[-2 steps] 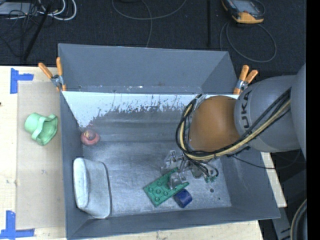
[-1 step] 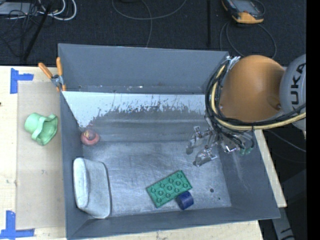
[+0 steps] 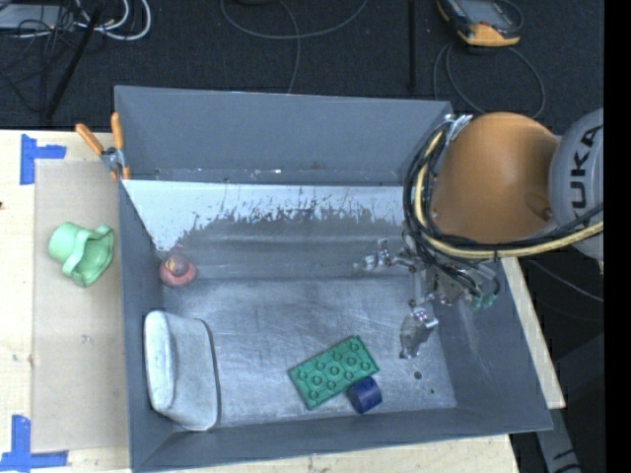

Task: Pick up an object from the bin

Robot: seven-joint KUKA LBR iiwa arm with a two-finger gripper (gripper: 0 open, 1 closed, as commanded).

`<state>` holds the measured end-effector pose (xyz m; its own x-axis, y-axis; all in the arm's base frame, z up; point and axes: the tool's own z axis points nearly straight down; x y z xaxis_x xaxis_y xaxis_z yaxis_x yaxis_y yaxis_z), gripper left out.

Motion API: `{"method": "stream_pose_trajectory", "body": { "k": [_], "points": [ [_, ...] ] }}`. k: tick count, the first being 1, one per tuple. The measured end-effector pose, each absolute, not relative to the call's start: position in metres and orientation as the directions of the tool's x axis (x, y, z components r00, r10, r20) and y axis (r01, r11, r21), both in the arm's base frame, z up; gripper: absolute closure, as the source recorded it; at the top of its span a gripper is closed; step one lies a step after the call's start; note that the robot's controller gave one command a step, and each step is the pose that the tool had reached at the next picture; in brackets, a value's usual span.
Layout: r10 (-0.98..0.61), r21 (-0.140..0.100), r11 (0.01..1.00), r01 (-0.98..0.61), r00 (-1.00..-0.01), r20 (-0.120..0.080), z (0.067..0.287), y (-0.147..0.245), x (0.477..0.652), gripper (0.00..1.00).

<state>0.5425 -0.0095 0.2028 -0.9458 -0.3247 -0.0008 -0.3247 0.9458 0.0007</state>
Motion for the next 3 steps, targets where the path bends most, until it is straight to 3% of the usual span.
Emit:
{"method": "stream_pose_trajectory", "body": {
  "k": [1, 2, 3],
  "points": [
    [-0.426, -0.002, 0.905, -0.426, -0.904, -0.012, 0.070, 0.031, 0.531, 0.00],
    [-0.424, -0.002, 0.906, -0.424, -0.906, -0.012, 0.075, 0.031, 0.532, 1.00],
    [-0.447, -0.003, 0.894, -0.447, -0.894, -0.008, 0.229, 0.018, 0.535, 1.00]
  ]
}}
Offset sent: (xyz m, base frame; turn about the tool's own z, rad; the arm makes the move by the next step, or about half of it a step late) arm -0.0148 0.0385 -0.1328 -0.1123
